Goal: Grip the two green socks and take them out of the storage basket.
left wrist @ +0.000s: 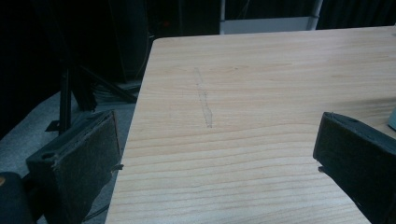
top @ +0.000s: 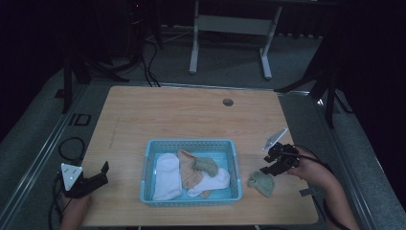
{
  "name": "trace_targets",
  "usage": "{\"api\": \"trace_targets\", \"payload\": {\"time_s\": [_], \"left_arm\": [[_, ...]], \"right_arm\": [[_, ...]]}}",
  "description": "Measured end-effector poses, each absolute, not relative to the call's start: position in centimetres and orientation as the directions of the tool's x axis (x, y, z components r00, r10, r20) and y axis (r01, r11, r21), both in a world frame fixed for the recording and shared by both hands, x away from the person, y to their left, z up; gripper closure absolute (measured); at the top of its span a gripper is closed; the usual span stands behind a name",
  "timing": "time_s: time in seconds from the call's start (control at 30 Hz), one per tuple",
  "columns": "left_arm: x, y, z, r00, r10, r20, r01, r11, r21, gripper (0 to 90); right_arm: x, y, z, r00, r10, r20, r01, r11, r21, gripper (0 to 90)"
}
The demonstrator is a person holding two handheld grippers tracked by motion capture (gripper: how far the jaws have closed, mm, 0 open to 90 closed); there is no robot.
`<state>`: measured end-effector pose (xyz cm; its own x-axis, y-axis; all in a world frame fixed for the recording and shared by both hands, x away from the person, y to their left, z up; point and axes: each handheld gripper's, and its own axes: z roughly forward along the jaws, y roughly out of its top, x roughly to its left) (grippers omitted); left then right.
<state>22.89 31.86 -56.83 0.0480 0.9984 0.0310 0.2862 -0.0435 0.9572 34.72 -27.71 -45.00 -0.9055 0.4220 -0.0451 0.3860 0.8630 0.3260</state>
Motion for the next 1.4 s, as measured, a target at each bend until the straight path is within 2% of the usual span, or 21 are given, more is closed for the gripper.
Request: {"api": "trace_targets", "payload": {"time_s": [0.4, 0.63, 1.03, 1.07, 1.4], "left_arm": [[22.9, 31.9, -56.8, 0.050, 0.998, 0.031, 0.287, -0.044, 0.957, 0.3], [22.9, 31.9, -56.8, 0.052, 0.998, 0.030, 0.287, -0.043, 0.957, 0.3], [22.9, 31.9, -56.8, 0.054, 0.998, 0.028, 0.285, -0.043, 0.958, 0.3], [22.9, 31.9, -56.8, 0.055, 0.998, 0.028, 0.285, -0.043, 0.958, 0.3], [22.9, 31.9, -56.8, 0.057, 0.998, 0.030, 0.284, -0.045, 0.958, 0.3]], "right_arm": [[35.1, -25.2, -42.1, -0.923, 0.382, -0.049, 0.343, 0.873, 0.346, 48.2], [35.1, -22.7, -40.8, -0.941, 0.326, -0.088, 0.274, 0.889, 0.366, 49.7], [35.4, -18.9, -41.2, -0.964, 0.256, -0.072, 0.211, 0.900, 0.381, 51.3], [35.5, -17.6, -41.5, -0.971, 0.231, -0.063, 0.190, 0.902, 0.387, 51.3], [35.4, -14.3, -43.0, -0.985, 0.167, -0.046, 0.139, 0.919, 0.368, 52.9]]}}
